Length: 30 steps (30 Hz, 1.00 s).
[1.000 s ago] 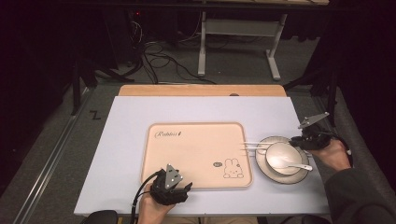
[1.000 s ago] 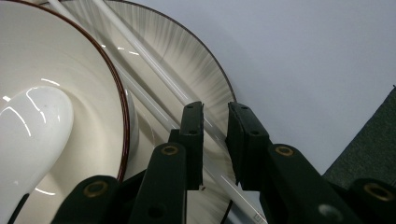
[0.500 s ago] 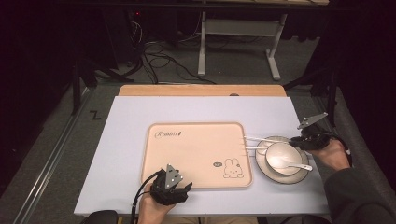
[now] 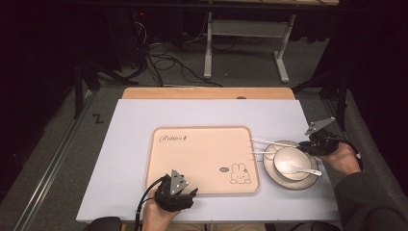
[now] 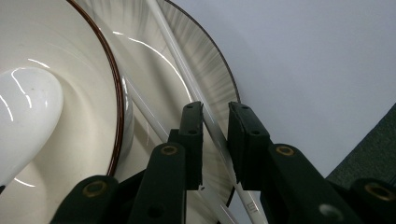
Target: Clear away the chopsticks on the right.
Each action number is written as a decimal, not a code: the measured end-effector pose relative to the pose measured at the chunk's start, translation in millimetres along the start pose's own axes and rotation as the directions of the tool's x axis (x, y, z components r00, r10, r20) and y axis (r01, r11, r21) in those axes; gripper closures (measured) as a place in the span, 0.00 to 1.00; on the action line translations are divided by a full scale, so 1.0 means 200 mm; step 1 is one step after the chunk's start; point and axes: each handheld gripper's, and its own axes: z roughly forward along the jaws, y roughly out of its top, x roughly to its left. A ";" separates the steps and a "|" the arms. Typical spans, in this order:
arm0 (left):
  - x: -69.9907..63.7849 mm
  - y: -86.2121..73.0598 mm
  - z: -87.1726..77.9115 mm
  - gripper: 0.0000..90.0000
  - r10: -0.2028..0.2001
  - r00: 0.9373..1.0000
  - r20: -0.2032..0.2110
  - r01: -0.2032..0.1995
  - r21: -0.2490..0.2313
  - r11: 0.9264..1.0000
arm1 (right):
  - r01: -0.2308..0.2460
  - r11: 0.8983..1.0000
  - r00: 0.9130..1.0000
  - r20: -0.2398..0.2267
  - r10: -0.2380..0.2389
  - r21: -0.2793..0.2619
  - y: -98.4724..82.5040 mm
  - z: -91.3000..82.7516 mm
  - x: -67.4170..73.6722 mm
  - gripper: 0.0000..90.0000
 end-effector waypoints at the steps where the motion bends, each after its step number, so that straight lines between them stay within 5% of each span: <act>1: 0.00 0.00 0.00 0.39 -0.001 1.000 0.000 0.001 -0.001 1.000 | 0.004 1.000 1.000 -0.002 -0.004 -0.002 0.00 0.00 0.00 0.85; 9: 0.01 0.00 0.00 0.39 0.002 1.000 -0.016 -0.002 -0.005 1.000 | 0.046 0.999 0.999 -0.005 -0.046 -0.013 -0.01 0.01 0.00 0.87; 30: 0.00 0.00 0.00 0.39 0.000 1.000 -0.010 0.000 -0.008 1.000 | 0.043 0.999 0.999 -0.026 -0.043 -0.001 -0.01 0.01 0.00 0.95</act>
